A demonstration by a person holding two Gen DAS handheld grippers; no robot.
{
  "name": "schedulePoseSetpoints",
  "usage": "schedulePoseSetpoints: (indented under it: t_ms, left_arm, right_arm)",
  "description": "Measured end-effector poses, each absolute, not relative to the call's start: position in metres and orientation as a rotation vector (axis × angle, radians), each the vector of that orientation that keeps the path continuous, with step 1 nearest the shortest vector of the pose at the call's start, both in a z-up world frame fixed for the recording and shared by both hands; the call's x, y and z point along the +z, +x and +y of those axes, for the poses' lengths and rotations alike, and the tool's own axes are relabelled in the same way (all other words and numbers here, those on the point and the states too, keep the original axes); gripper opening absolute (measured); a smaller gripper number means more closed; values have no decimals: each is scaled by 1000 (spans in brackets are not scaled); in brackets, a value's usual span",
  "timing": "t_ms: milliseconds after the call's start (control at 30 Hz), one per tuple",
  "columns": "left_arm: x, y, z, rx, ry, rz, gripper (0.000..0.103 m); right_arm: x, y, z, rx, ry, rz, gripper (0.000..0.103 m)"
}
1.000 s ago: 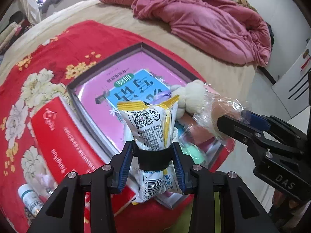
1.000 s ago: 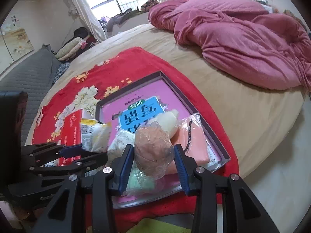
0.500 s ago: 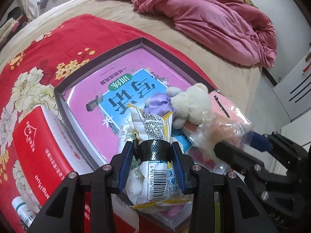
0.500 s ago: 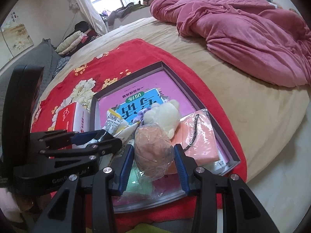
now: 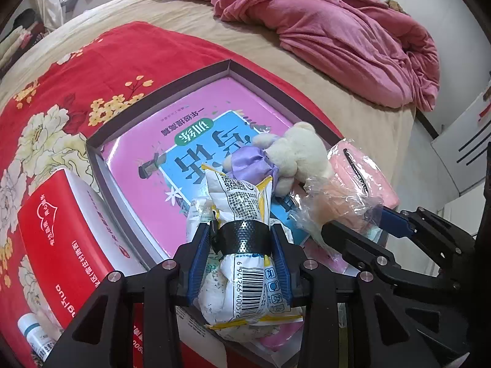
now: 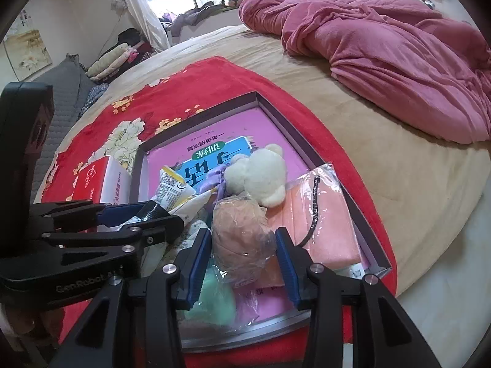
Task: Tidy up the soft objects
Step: 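Lower snack bag onto tray and open left gripper while right lowers and releases plush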
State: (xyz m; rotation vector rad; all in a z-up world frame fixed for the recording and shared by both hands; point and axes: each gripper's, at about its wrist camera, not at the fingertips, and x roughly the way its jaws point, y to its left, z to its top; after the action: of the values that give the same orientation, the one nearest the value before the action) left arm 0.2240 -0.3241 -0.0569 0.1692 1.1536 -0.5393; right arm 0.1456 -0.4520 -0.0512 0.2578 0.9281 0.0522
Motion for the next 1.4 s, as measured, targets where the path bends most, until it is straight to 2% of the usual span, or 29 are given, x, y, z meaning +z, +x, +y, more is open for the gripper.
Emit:
schedulePoseSetpoints:
  t_ms: [367,600,1167,1300,1400]
  left_arm:
    - [-57,224,-323,-539,167,1149,41]
    - [-56,224,-322,-538,165,1147,41]
    - [-49,222,-324,-546,159,1116,41]
    - [-48,221,-323,-542,159,1114,45]
    - [-47,219,-322,-537,162,1110,55]
  right_arm:
    - [-53,144,-452,48,259,923,44]
    - [-48,141,-456,32,261,910,58]
    - [-30,126,-472,-18,298,866,60]
    - [-27,125,-472,-19,298,860,60]
    - [-25,124,-473,-27,297,855,61]
